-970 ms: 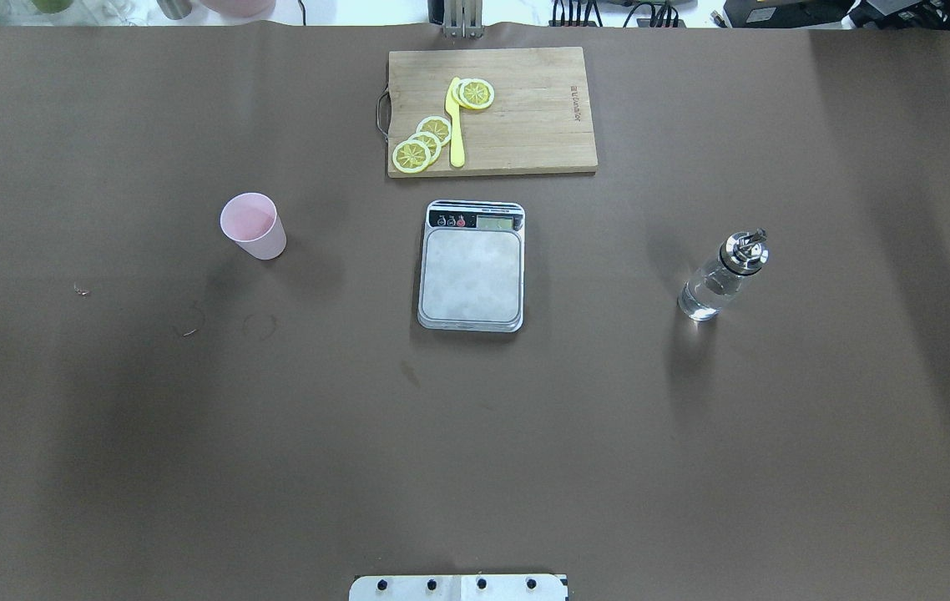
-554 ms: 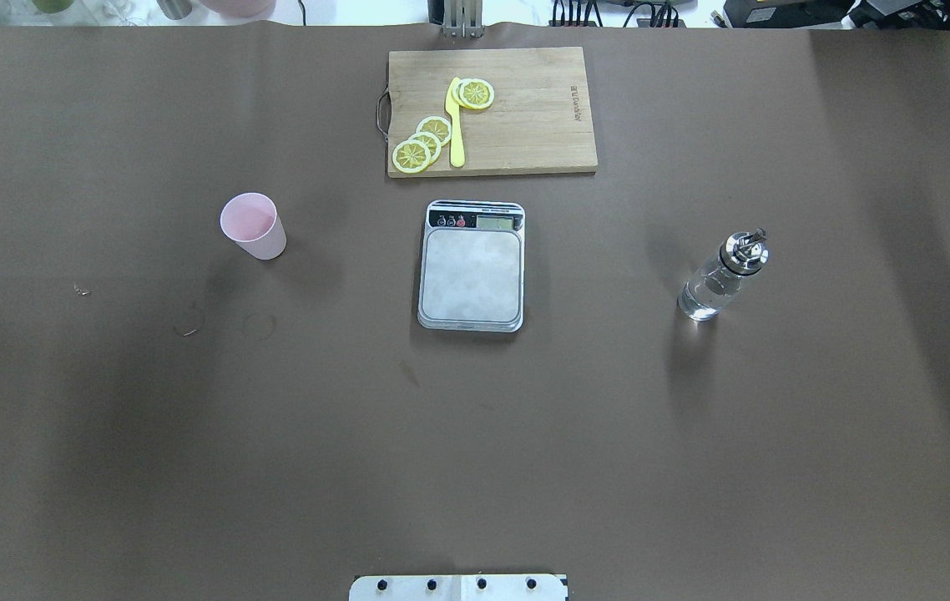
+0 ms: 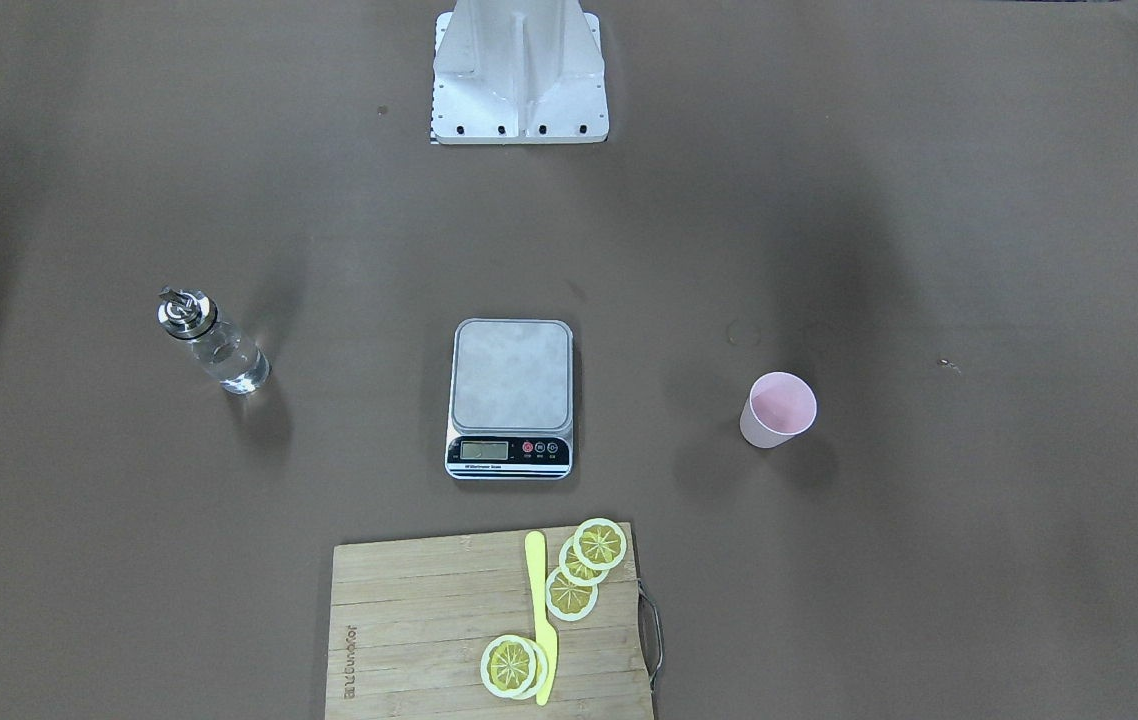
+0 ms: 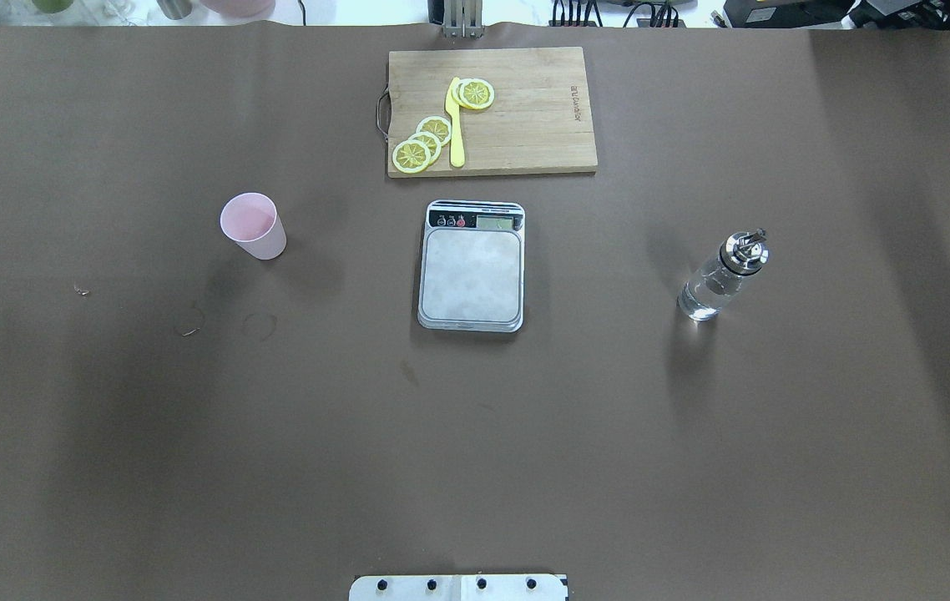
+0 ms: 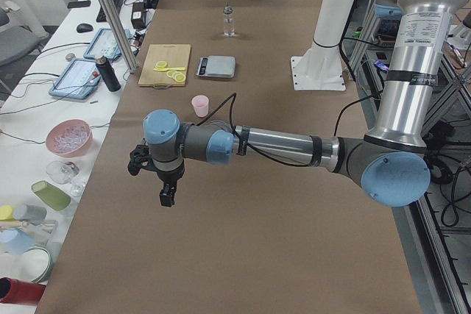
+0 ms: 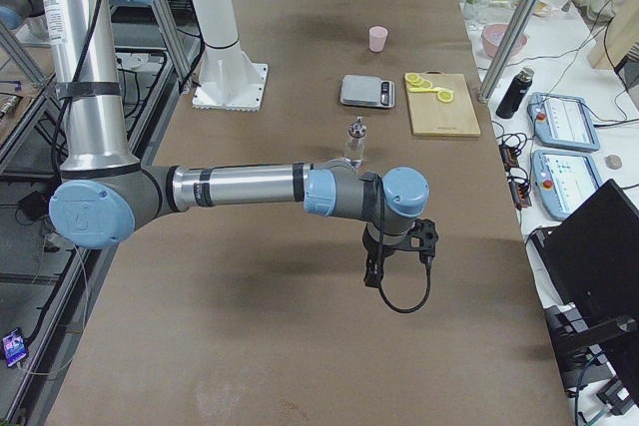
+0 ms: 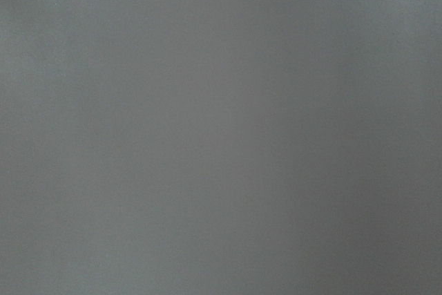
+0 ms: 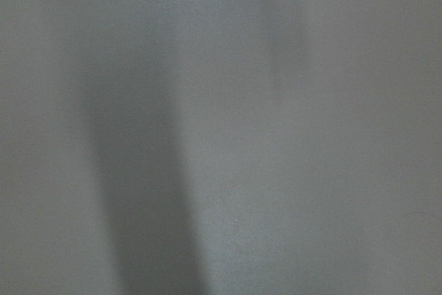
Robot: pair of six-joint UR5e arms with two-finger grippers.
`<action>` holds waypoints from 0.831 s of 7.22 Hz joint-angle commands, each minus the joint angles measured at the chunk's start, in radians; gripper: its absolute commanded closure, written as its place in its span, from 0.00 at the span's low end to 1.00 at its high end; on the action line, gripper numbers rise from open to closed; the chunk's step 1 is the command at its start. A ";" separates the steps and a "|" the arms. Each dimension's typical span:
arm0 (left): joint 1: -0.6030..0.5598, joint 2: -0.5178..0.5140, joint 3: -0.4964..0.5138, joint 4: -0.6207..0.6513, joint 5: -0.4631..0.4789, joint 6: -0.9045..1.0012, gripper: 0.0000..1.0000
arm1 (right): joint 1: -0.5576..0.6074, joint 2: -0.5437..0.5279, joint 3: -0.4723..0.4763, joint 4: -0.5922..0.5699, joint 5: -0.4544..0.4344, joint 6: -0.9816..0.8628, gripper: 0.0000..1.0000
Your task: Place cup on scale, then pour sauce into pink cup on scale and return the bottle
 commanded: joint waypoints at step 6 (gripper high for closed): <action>0.048 -0.094 -0.046 -0.008 -0.011 -0.218 0.01 | -0.003 -0.001 0.002 -0.001 0.005 -0.004 0.00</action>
